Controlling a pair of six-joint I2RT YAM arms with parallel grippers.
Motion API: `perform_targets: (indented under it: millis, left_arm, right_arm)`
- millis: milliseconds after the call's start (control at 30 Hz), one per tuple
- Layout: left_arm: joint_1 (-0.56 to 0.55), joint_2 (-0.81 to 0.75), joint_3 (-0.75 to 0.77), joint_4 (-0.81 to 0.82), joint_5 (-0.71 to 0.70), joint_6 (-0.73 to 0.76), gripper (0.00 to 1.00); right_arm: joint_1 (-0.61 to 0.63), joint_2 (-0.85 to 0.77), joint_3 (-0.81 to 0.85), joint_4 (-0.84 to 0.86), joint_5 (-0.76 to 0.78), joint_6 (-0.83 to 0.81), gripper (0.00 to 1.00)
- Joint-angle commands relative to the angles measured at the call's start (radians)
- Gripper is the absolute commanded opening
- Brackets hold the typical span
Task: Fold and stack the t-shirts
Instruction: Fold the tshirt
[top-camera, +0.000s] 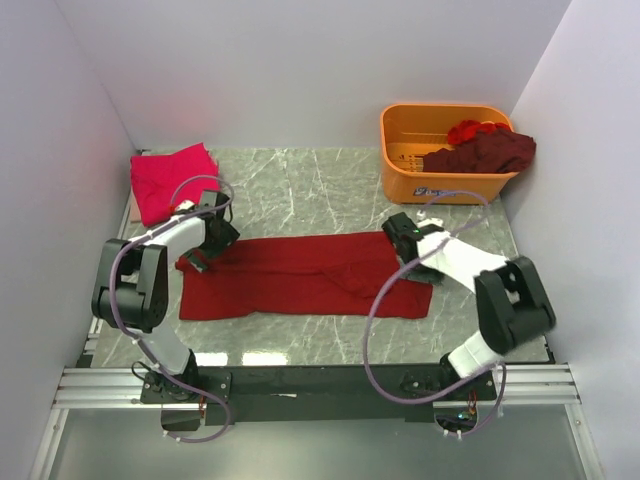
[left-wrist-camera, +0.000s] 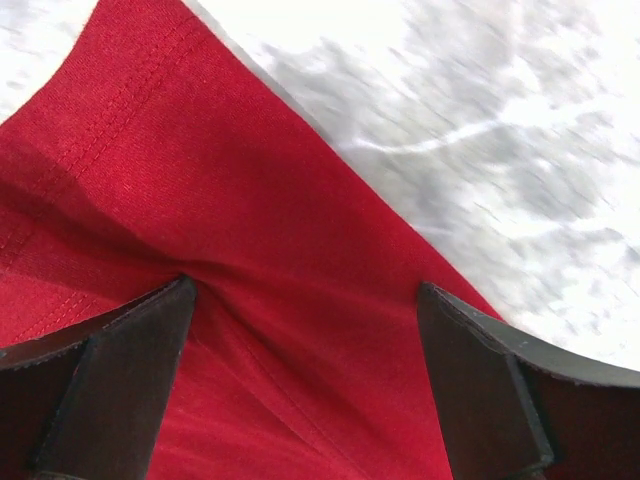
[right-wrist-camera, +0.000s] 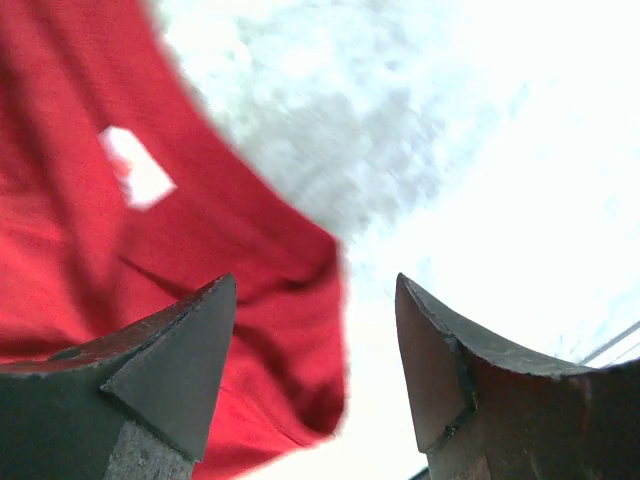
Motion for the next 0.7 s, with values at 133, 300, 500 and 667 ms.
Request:
perform_targets:
  millis: [133, 300, 500, 667]
  left_arm:
    - [0.027, -0.055, -0.030, -0.072, -0.054, 0.017, 0.99]
    - [0.025, -0.096, 0.017, -0.084, -0.025, 0.024, 1.00]
    - [-0.022, -0.132, 0.126, -0.084, -0.017, 0.056, 0.99]
    - [-0.074, -0.064, 0.106, -0.067, 0.084, 0.088, 1.00]
  right_arm:
    - [-0.064, -0.177, -0.003, -0.086, 0.003, 0.085, 0.72]
    - [-0.048, -0.292, -0.026, 0.175, -0.431, -0.084, 0.70]
    - [0.019, -0.262, -0.080, 0.292, -0.561, -0.002, 0.69]
    - [0.021, -0.087, -0.029, 0.275, -0.520, 0.043, 0.68]
